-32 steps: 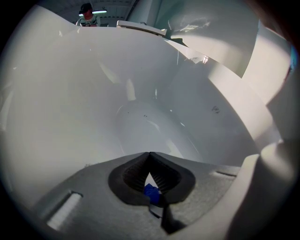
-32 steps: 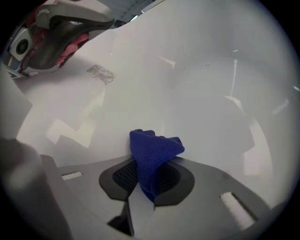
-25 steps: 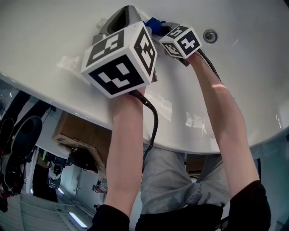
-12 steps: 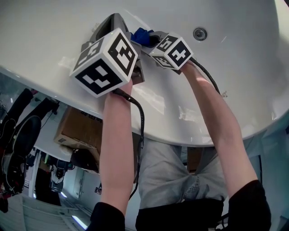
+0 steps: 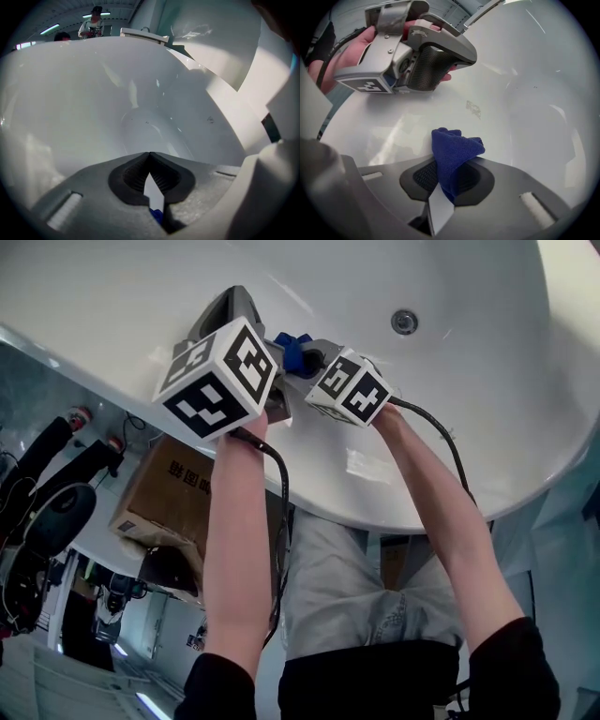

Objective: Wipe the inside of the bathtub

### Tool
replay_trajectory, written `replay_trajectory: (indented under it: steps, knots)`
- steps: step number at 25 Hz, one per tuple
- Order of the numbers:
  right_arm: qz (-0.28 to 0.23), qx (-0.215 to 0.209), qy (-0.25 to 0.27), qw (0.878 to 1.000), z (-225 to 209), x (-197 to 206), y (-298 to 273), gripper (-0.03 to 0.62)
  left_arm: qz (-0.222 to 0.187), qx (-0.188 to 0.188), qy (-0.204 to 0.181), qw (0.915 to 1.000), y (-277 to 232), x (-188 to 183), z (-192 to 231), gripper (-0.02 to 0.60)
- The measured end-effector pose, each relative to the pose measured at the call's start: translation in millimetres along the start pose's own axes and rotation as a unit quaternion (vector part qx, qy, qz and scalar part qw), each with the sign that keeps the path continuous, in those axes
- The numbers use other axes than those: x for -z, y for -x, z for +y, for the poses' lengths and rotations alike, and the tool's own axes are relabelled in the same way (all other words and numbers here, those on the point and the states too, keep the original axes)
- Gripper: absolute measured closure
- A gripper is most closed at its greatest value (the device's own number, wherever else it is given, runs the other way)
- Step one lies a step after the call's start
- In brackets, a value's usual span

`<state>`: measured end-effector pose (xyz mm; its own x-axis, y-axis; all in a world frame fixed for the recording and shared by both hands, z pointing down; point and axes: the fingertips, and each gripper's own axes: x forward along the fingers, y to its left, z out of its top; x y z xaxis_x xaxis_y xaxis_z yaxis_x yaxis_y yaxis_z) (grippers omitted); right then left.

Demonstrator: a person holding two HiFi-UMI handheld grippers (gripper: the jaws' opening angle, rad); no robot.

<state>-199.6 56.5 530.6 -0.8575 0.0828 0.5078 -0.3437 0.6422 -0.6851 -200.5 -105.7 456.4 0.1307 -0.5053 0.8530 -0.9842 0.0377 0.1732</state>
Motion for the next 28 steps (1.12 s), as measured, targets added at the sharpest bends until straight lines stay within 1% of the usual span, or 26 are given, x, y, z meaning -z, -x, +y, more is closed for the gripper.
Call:
replay_trajectory:
  steps: [8,17,23,28]
  knots:
    - [-0.025,-0.018,0.013,0.999,51,-15,20,0.525,0.005,-0.002,0.014,0.9999,13,-3,5,0.580]
    - [-0.059,-0.038,0.022,0.997,105,-33,45,0.525,-0.004,-0.005,0.009,0.9999,32,-22,7,0.580]
    - [-0.073,-0.061,0.031,0.995,139,-47,64,0.525,-0.007,-0.006,0.005,0.9999,44,-33,-4,0.580]
    - [-0.089,-0.093,0.045,0.991,162,-54,81,0.523,-0.011,-0.010,0.000,0.9999,53,-33,-11,0.580]
